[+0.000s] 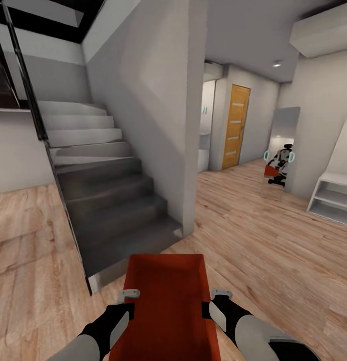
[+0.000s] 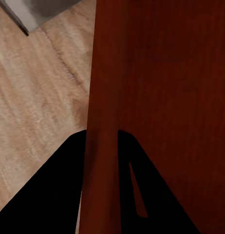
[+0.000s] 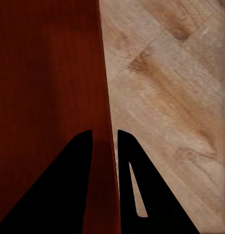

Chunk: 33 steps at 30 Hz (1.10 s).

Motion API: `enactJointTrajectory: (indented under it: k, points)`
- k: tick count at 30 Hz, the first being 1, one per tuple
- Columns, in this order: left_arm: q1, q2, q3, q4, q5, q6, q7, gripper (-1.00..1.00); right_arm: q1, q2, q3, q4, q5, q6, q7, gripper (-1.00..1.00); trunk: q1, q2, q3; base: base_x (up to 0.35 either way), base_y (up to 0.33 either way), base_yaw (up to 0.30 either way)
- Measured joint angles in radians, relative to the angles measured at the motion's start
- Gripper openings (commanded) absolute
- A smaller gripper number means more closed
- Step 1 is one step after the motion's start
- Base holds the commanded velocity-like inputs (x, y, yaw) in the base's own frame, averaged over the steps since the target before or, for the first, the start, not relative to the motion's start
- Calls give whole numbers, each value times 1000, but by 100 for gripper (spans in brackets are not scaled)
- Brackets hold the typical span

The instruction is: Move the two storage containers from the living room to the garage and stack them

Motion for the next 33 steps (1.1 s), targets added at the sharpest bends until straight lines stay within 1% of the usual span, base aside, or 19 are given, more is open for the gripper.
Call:
enactJointTrajectory:
  k: [4,15,21,27,33]
  points:
    - [0,0,0,0,0,0,0,-100,0,0,0,0,-1,0,0,-100,0,0,-1,0,0,-77]
    - [0,0,-4,0,1,-5,1,-100,3,0,3,1,-6,-9,0,-100,0,0,-1,0,0,-3]
    - [0,0,-4,0,0,-5,1,-100,3,0,4,1,-7,-9,0,-100,0,0,-9,0,0,-19]
    - [0,0,-4,0,0,-5,1,-100,3,0,4,1,-7,-9,0,-100,0,0,-18,0,0,-111]
    - [0,0,-4,0,0,-5,1,-100,3,0,4,1,-7,-9,0,-100,0,0,-26,0,0,-185]
